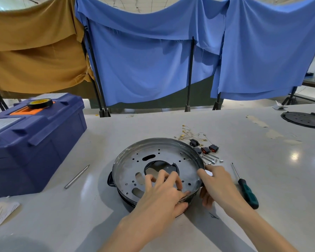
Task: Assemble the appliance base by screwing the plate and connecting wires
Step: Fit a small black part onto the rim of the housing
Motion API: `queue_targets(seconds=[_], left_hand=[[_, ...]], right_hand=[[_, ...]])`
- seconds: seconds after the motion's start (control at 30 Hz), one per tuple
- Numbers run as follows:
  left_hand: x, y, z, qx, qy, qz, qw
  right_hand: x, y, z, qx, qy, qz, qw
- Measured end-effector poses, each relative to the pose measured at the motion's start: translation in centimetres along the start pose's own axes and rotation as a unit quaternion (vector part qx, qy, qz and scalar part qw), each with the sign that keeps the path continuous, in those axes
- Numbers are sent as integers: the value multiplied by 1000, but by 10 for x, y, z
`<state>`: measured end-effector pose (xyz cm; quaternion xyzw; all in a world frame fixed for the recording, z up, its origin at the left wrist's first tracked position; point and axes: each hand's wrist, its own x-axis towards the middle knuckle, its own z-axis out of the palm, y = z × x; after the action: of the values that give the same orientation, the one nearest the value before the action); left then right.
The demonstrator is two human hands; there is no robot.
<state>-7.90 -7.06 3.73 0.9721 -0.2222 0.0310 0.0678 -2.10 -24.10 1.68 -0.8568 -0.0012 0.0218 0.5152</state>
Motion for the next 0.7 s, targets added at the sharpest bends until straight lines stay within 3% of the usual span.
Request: queue_targets(seconds=[0.43, 0.7], left_hand=[[16, -8, -4, -17, -7, -50, 999], [15, -4, -2, -4, 3, -63, 998]], right_hand=[[26, -1, 10, 57, -8, 6, 998], [38, 12, -4, 95, 28, 33, 995]])
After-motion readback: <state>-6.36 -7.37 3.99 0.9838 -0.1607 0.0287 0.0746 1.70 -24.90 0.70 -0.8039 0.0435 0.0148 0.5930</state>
